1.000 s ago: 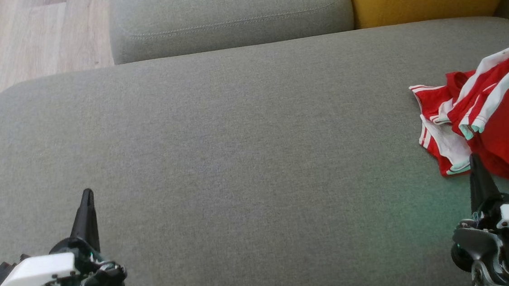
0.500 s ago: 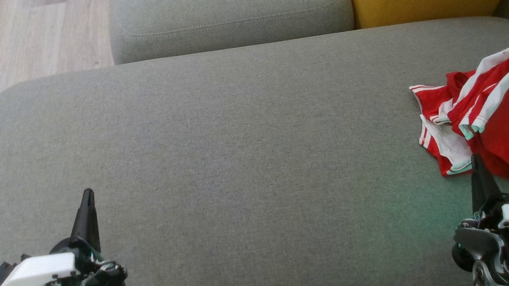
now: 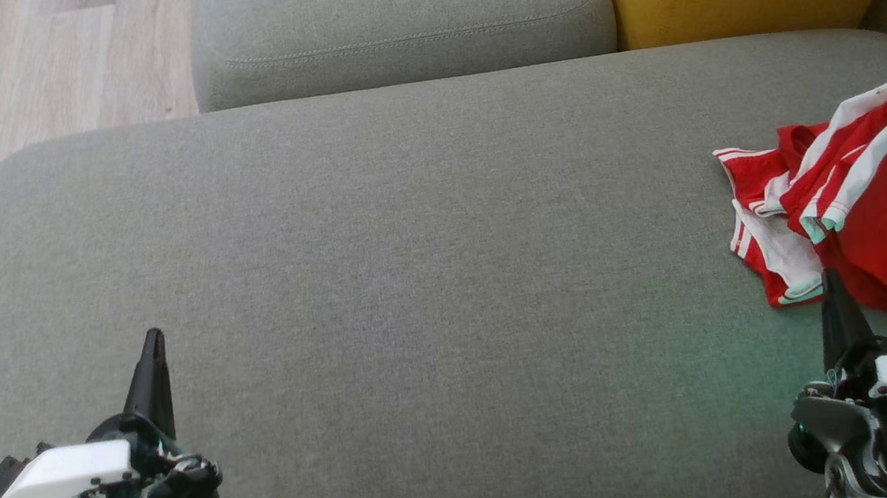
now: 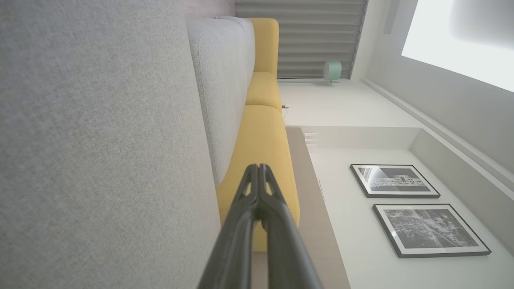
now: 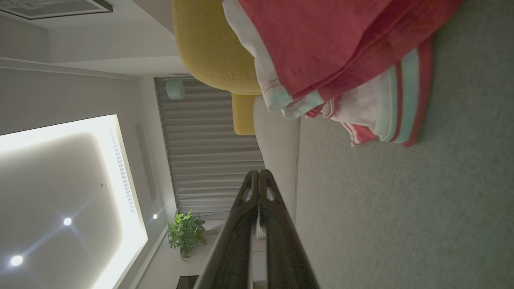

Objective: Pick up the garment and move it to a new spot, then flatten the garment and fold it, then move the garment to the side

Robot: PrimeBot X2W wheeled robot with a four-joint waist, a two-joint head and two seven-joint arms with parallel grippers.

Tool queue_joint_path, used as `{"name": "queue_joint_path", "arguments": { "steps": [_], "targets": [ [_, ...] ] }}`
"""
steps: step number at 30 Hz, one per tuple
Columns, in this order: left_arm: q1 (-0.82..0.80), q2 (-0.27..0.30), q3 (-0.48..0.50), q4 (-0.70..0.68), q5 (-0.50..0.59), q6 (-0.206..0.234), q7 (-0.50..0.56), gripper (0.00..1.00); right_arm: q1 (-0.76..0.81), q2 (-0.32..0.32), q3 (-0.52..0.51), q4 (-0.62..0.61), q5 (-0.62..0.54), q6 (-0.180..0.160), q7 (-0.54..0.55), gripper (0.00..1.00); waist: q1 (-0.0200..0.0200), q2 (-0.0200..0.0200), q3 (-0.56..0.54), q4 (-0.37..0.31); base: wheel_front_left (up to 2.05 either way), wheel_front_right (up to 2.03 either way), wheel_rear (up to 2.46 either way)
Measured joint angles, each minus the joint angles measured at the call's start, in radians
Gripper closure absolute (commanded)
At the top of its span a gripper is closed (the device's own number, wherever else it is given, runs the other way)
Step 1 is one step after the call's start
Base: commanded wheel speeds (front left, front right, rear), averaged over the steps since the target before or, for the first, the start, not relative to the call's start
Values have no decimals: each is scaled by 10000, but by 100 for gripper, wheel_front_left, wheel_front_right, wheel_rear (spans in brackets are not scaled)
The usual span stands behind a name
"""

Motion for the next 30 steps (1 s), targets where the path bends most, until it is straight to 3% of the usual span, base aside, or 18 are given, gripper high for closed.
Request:
{"name": "queue_joint_path", "arguments": {
  "steps": [30],
  "targets": [
    [0, -36, 151, 0, 31, 0, 27, 100, 0, 33, -69, 13, -65, 0, 67, 100, 0, 0, -1, 0, 0, 0, 0]
  ]
}}
